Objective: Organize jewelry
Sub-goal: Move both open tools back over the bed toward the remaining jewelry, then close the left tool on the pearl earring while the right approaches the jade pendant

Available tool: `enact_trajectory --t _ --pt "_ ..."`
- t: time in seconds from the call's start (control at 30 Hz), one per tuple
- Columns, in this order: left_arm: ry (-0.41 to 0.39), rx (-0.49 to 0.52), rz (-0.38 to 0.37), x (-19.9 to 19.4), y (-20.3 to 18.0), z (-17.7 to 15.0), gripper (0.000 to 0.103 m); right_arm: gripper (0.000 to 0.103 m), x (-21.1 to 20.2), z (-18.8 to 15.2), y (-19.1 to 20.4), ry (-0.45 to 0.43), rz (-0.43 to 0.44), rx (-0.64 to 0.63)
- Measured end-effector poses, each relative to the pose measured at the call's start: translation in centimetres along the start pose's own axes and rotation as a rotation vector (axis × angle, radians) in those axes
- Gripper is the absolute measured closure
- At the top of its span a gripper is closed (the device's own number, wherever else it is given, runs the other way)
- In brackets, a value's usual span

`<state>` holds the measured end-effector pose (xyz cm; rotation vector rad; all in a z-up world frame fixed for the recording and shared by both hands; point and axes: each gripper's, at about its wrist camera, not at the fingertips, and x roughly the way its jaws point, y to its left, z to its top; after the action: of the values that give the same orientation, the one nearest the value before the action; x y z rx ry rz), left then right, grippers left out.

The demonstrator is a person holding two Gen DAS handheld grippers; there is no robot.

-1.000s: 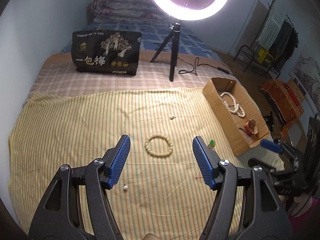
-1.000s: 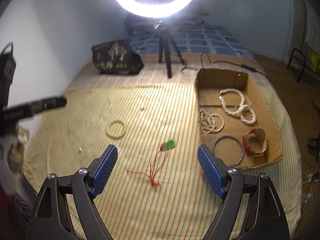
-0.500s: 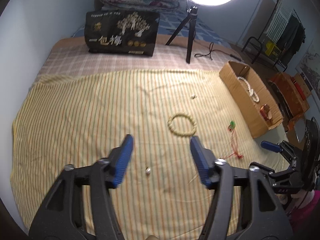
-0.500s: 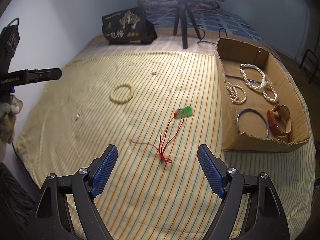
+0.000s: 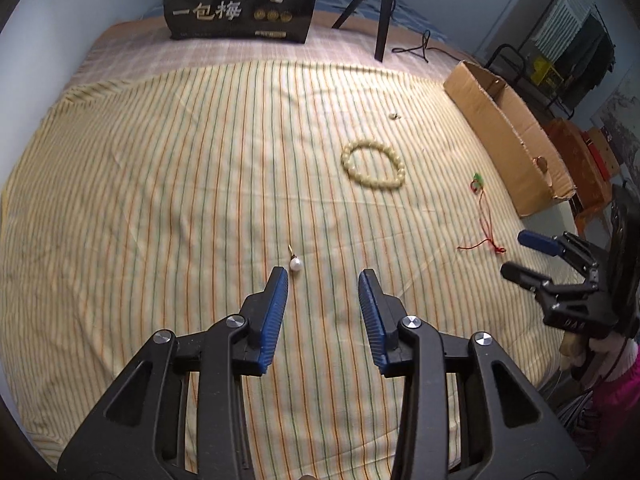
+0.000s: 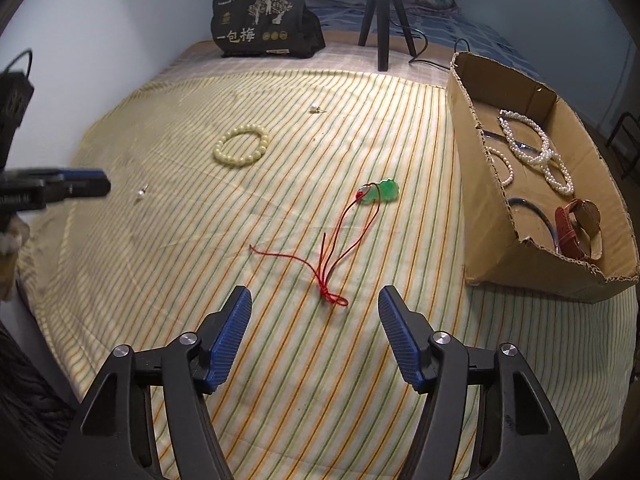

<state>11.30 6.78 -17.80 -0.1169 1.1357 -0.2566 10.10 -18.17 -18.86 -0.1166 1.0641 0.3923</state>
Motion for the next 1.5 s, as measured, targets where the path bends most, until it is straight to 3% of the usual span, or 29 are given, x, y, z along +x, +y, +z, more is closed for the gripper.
enact_trajectory --t 0.1,0.3,0.37,0.97,1.23,1.33,1.5 --pt "0.007 -0.009 0.005 0.5 0.2 -0.2 0.066 0.044 0.5 0.3 -0.1 0.003 0.010 0.012" --pt "0.012 -0.008 0.018 1.3 0.2 -0.3 0.066 0.044 1.7 0.5 0.6 0.025 -0.005 -0.017" --pt "0.018 -0.004 0.021 1.8 0.1 -0.4 0.078 0.044 2.0 0.5 0.7 0.031 -0.012 -0.024" --pt "0.045 0.021 0.075 4.7 0.4 0.5 0.081 0.052 2.9 0.9 0.7 0.031 -0.042 -0.048" --pt "0.040 0.051 0.110 5.4 0.1 0.4 0.096 0.053 3.3 1.0 0.6 0.030 -0.038 -0.061" --pt "0.038 0.050 0.112 5.2 0.1 0.3 0.096 0.064 3.3 1.0 0.4 0.027 -0.054 -0.060" --pt "0.032 0.041 0.110 4.9 0.1 0.4 0.097 0.095 3.1 1.1 -0.5 0.025 -0.050 -0.032"
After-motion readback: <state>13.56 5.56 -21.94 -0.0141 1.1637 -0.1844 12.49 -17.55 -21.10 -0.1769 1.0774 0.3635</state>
